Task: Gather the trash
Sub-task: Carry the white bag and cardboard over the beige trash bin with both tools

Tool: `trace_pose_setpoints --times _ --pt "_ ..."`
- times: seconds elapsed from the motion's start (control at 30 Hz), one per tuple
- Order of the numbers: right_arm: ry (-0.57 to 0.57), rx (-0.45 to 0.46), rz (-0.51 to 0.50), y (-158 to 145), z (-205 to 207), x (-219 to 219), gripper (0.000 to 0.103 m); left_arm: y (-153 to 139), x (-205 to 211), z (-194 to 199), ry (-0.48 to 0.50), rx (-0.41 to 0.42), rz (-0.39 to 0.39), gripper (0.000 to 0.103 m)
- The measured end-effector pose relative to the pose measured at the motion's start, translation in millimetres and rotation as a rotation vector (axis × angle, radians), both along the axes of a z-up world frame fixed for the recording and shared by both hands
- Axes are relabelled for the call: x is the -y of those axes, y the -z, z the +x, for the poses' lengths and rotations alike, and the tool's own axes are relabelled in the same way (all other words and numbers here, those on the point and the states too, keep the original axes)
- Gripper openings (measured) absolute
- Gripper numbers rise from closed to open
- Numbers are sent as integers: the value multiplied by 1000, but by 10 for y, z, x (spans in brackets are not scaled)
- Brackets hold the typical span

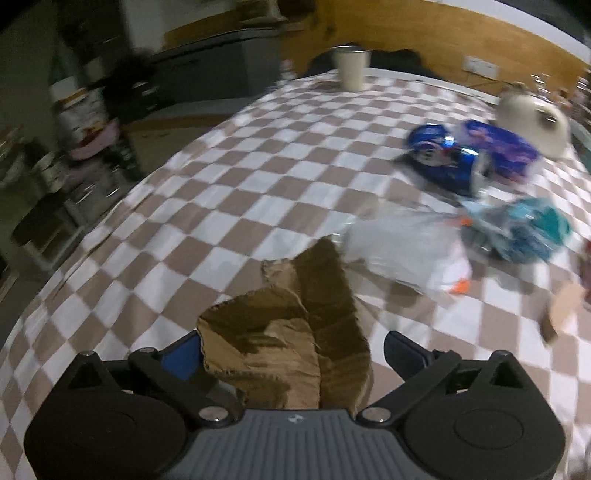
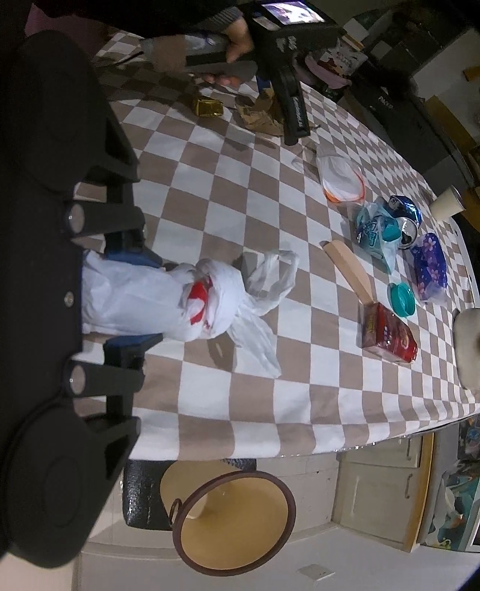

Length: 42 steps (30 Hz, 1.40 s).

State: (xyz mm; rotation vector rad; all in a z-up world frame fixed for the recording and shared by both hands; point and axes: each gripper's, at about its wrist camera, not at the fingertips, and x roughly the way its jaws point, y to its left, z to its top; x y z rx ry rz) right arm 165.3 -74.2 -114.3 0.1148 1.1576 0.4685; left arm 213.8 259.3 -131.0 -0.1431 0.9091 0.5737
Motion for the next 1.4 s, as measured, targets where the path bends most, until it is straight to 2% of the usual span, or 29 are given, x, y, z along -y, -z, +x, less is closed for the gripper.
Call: trace_pose_setpoints --times 0.1,0.2,0.27,0.33,0.4,0.57,0.77,1.1,1.4 --pt "-12 -1 -3 10 -15 -26 37 17 -4 62 -32 -1 16 100" --pt "-21 0 -8 10 -22 -34 37 7 -5 65 -33 6 13 82" --pt "-20 7 -14 -6 -25 -25 37 -24 13 24 -13 12 9 76" --pt "-17 16 -16 -23 -26 -12 36 -76 38 -24 18 22 11 62" --pt "-10 26 -14 -46 -26 -1 35 -140 51 -96 34 31 12 56" --pt "-3 49 -6 -106 -35 12 34 -247 100 -352 65 47 -15 52" --pt "5 84 8 -210 -70 51 34 -466 251 -727 94 106 -60 52" --pt "32 160 20 -461 -199 130 34 -836 663 -1178 160 144 -126 52" --pt "67 248 11 -734 -369 317 34 -1056 1072 -1520 242 179 -161 52"
